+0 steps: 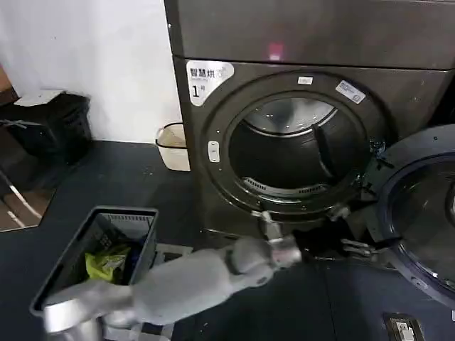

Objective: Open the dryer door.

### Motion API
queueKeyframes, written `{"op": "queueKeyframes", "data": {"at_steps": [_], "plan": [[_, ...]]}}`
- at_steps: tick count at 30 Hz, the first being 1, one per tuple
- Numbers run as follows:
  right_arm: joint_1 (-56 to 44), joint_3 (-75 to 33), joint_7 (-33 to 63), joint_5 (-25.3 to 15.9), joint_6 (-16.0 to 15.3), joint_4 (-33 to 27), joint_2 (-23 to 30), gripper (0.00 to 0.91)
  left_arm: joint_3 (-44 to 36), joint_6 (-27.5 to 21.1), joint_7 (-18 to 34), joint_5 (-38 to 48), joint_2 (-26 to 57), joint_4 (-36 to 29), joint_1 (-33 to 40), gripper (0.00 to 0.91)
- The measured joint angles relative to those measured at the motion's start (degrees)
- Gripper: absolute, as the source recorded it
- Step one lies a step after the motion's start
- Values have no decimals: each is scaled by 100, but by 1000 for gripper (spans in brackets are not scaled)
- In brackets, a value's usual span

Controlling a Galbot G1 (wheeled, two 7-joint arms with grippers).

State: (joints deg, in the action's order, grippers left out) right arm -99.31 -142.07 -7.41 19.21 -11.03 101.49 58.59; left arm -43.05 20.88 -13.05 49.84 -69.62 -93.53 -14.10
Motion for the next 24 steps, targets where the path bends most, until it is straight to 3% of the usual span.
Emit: {"op": "queueKeyframes", "data": {"at_steps": [12,19,24], "plan": [[122,-118,-18,-312,-12,86,-88,907,-214,-904,50,-397,2542,-1175,75,907],[259,48,-44,-423,-8,121,-109,907,-274,-1613,109,-448,3932,-1546,200,907],[302,55,-61,-619,23,53,-184,907,-538,-1848,93,-482,4683,-1648,452,907]]}}
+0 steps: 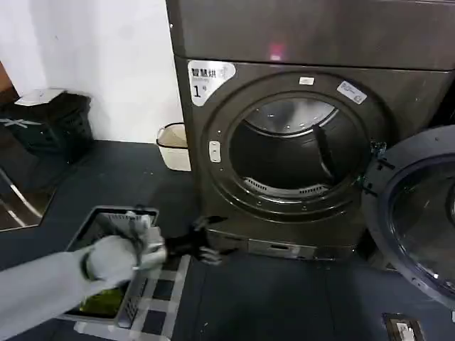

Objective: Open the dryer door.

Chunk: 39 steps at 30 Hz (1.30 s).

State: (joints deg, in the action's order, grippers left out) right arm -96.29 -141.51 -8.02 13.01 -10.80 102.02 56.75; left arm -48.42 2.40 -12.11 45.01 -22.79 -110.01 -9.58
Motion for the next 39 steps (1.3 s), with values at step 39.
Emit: {"op": "queueKeyframes", "data": {"at_steps": [39], "plan": [[39,222,-83,-295,114,-92,-50,907,-1066,-420,-1430,-2278,2357,1218,494,907]]}}
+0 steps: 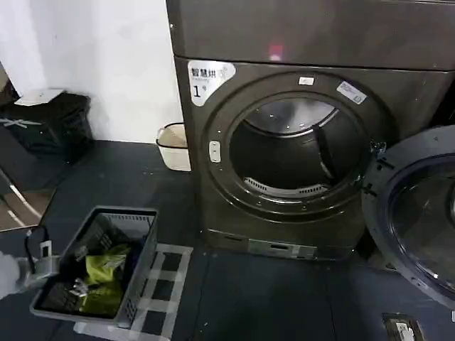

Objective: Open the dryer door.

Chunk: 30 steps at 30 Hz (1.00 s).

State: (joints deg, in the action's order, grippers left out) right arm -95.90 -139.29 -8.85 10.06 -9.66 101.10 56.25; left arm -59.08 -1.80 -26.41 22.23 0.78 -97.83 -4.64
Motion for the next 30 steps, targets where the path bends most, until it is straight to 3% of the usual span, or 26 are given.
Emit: {"op": "queueKeyframes", "data": {"at_steps": [11,30], "plan": [[27,34,-10,-1,-7,48,36,907,55,154,-700,-685,87,361,26,907],[7,-53,-24,3,-16,71,60,907,137,213,-700,-840,66,587,24,907]]}}
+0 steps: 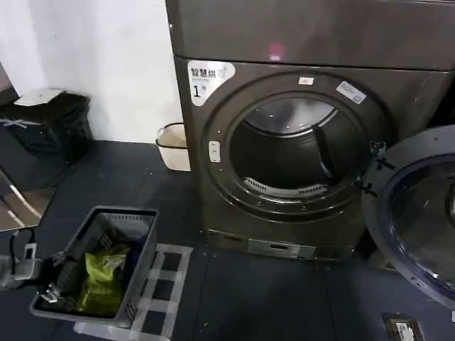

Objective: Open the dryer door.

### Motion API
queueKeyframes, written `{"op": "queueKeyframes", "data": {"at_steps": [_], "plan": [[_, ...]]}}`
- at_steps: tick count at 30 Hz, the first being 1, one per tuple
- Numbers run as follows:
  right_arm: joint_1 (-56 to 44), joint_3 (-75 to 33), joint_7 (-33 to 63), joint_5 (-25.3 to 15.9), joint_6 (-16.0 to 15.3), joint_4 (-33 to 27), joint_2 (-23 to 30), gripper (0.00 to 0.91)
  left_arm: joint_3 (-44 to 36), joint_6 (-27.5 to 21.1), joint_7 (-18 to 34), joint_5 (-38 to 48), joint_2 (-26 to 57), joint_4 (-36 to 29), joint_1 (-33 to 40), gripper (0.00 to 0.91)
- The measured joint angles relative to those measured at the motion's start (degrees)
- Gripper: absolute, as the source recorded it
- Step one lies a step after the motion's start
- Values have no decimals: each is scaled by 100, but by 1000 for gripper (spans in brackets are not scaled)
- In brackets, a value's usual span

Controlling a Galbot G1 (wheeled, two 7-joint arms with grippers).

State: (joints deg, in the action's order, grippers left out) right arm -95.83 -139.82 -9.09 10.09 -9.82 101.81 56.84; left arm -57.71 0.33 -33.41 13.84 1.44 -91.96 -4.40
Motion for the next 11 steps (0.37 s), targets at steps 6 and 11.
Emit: {"op": "queueKeyframes", "data": {"at_steps": [6,11], "plan": [[-26,-74,-12,11,-1,-19,7,907,23,27,-22,-58,-4,43,0,907],[-46,-104,-15,16,-1,-39,8,907,28,31,-21,-85,-5,54,1,907]]}}
